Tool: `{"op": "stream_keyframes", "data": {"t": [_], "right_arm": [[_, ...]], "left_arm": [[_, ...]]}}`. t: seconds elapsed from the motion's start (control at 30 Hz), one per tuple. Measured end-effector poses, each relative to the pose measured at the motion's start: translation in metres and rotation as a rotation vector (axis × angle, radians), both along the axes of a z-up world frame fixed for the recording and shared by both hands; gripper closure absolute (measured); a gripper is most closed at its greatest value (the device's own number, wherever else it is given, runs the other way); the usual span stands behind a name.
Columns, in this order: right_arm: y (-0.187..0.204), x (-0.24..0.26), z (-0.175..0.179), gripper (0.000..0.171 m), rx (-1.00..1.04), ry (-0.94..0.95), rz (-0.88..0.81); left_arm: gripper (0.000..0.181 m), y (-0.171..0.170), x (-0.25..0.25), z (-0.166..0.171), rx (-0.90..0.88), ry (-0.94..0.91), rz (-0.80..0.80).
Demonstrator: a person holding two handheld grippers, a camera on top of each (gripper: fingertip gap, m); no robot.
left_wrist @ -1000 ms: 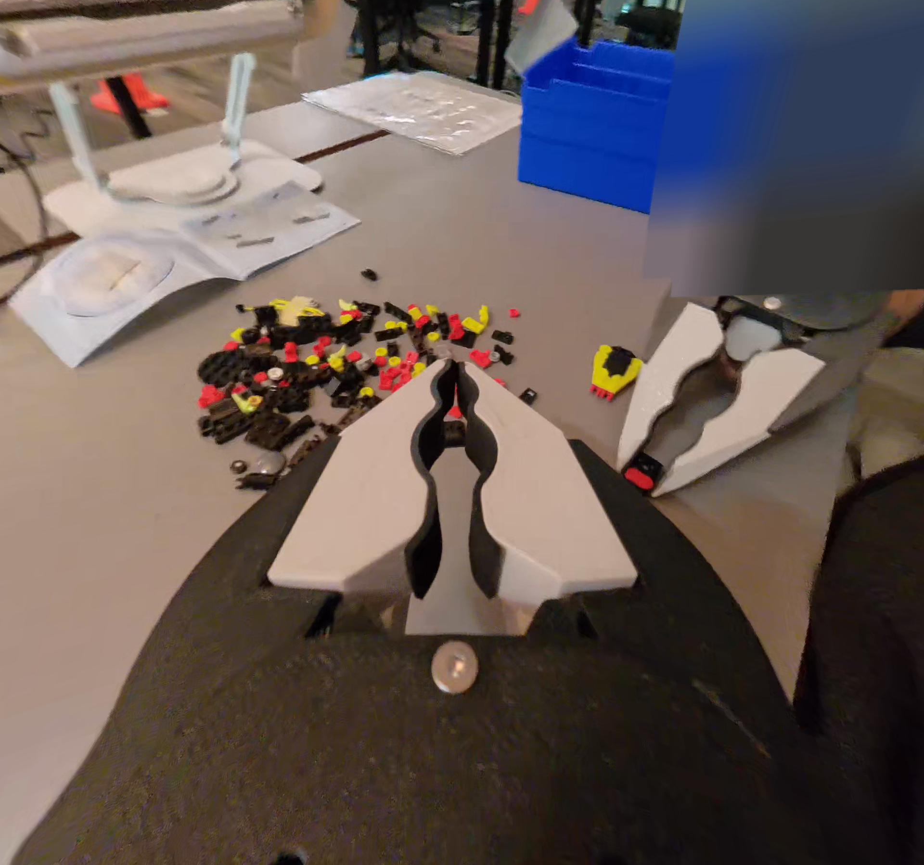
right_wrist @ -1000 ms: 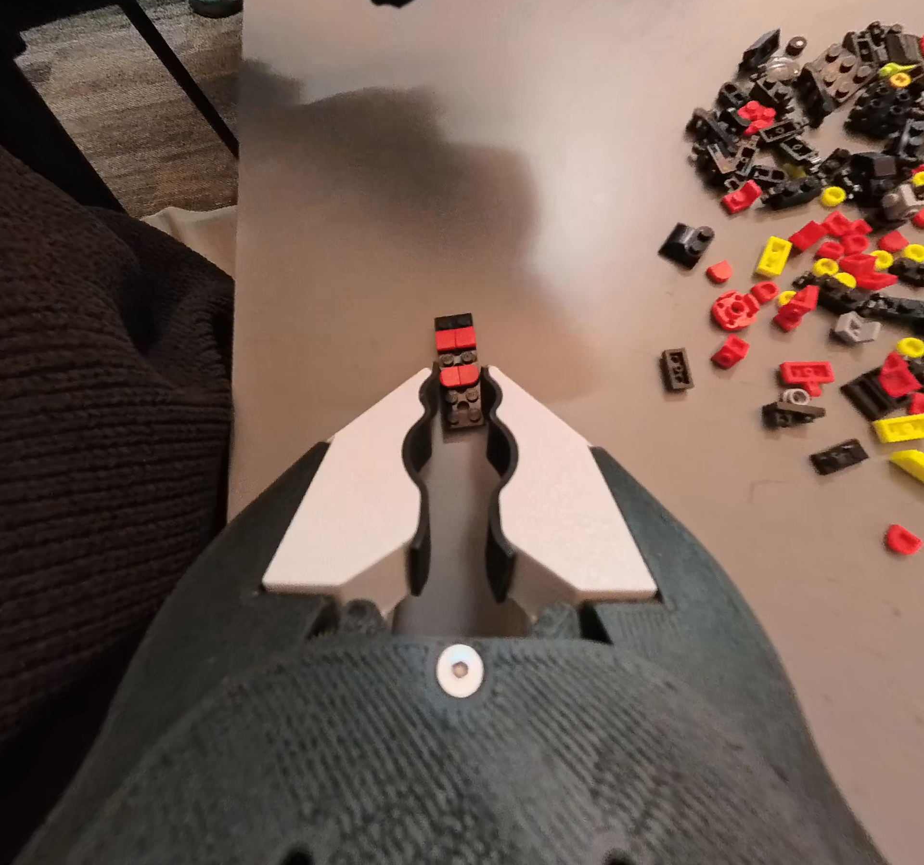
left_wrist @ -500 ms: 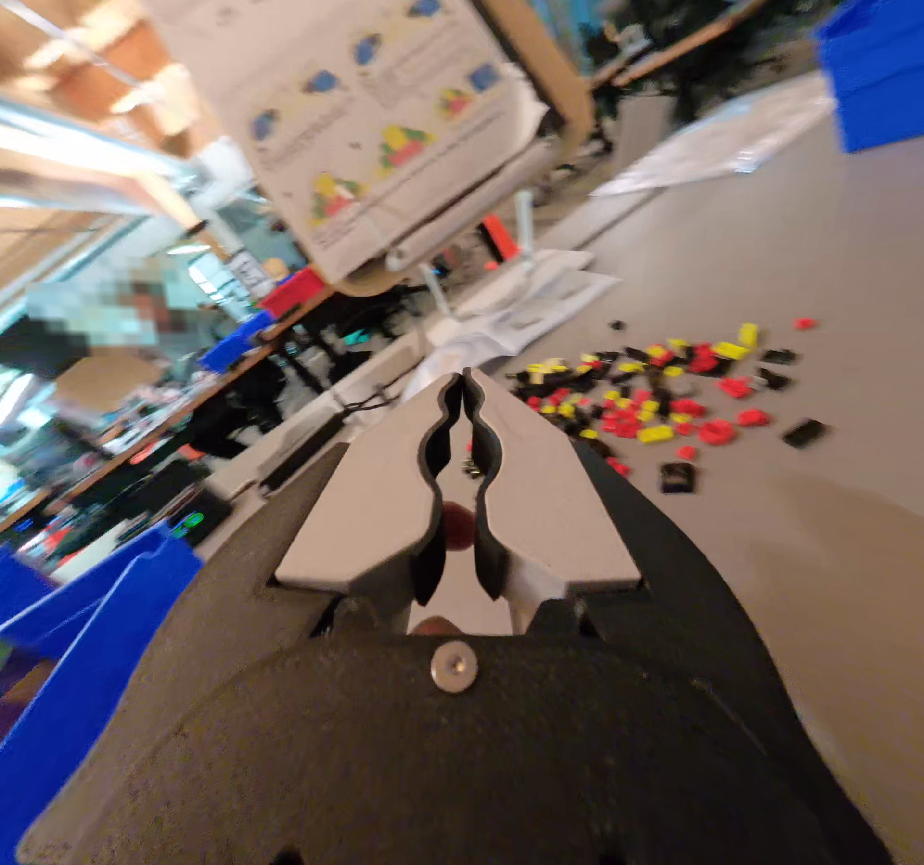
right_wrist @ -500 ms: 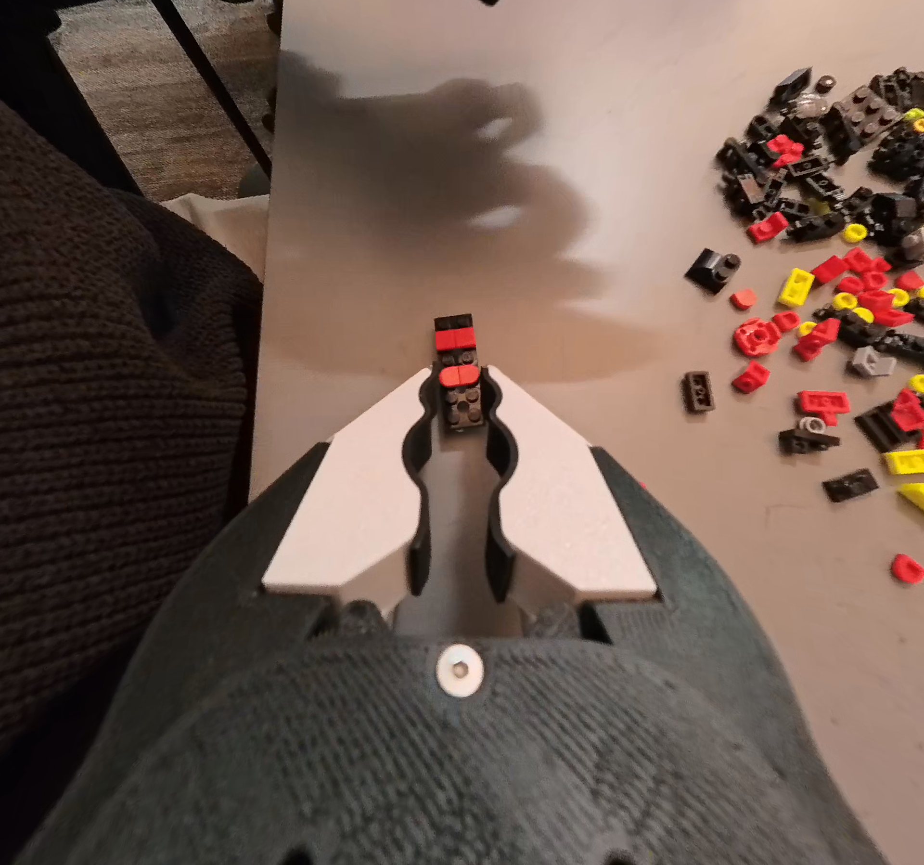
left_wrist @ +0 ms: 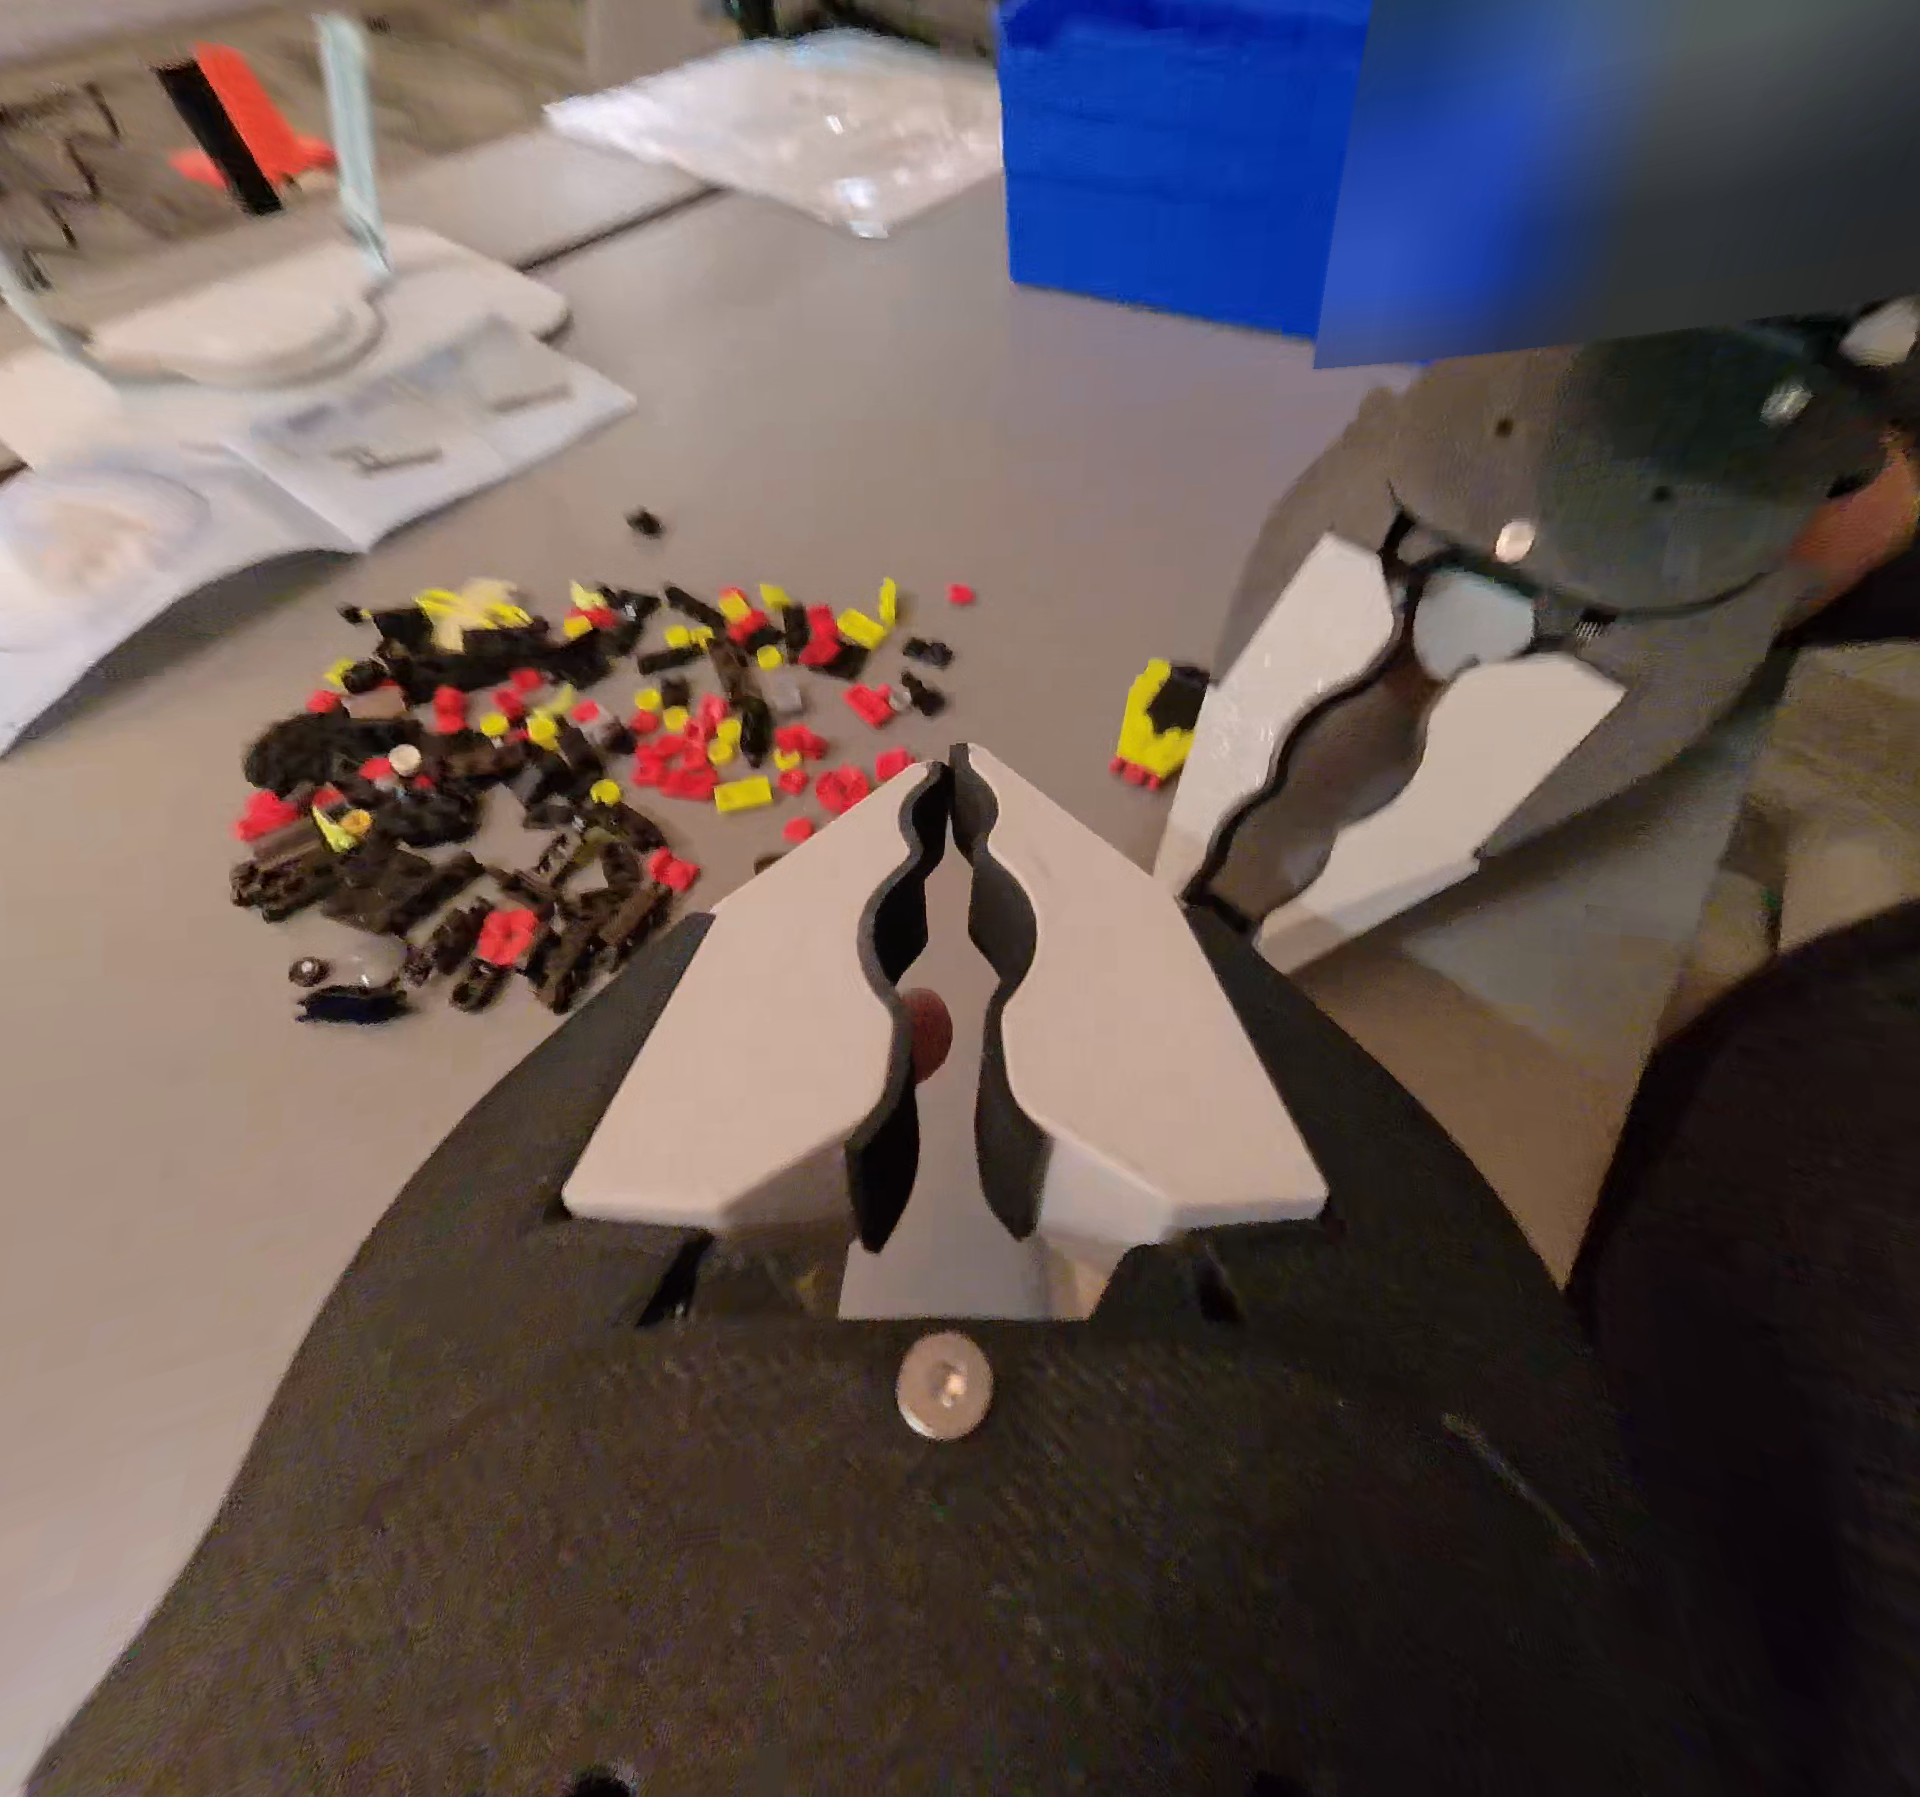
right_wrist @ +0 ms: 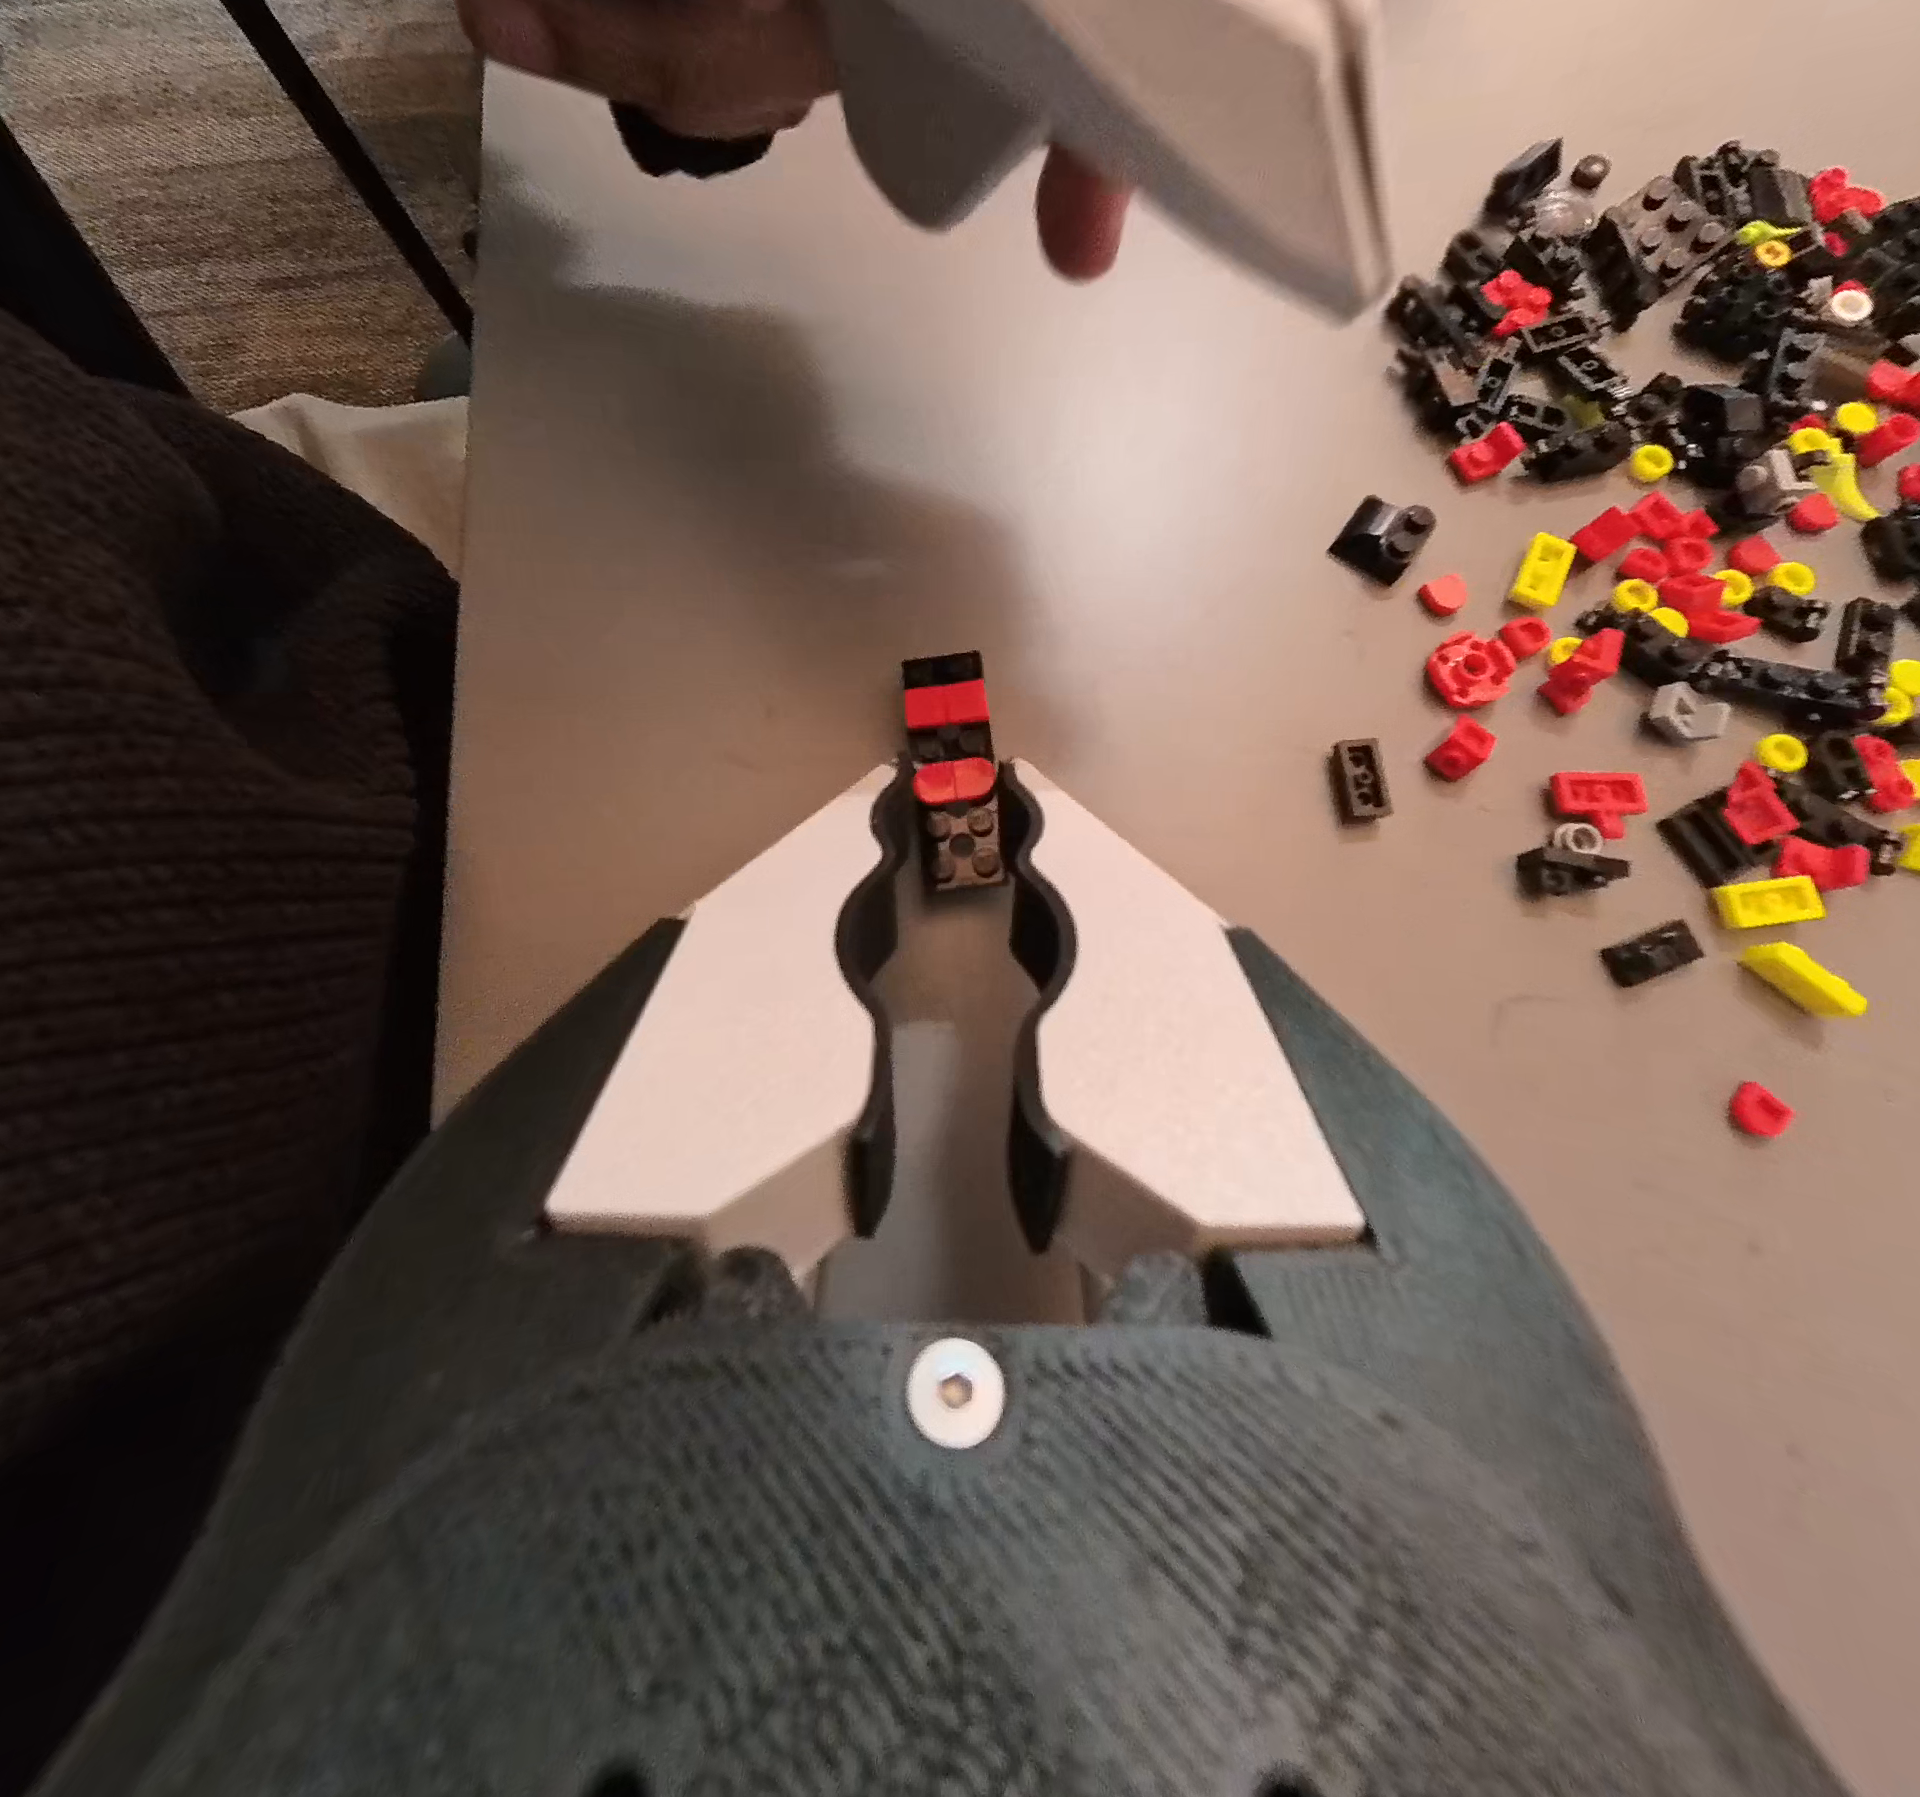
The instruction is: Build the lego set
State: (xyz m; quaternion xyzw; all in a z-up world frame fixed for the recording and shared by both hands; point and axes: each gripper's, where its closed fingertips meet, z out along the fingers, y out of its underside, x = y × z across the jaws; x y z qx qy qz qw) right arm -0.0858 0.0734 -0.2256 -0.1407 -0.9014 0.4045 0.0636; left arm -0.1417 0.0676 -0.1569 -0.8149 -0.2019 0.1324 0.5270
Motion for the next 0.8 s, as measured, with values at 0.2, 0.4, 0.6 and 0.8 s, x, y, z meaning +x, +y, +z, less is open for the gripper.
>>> {"op": "stream_keyframes", "data": {"t": [0.2,0.4,0.6,0.8], "right_arm": [[0.003,-0.005,-0.001,0.157,0.004,0.012,-0.020],[0.000,-0.002,-0.003,0.157,-0.002,-0.013,-0.007],[-0.002,0.000,-0.005,0.157,-0.002,-0.015,0.010],[-0.003,0.000,-0.005,0.157,-0.008,-0.023,0.014]], "left_arm": [[0.181,0.005,0.025,-0.040,-0.227,0.014,-0.147],[0.181,0.008,0.046,-0.053,-0.234,-0.189,-0.222],[0.181,0.007,0.055,-0.070,-0.316,-0.277,-0.229],[0.181,0.009,0.062,-0.072,-0.324,-0.364,-0.214]]}}
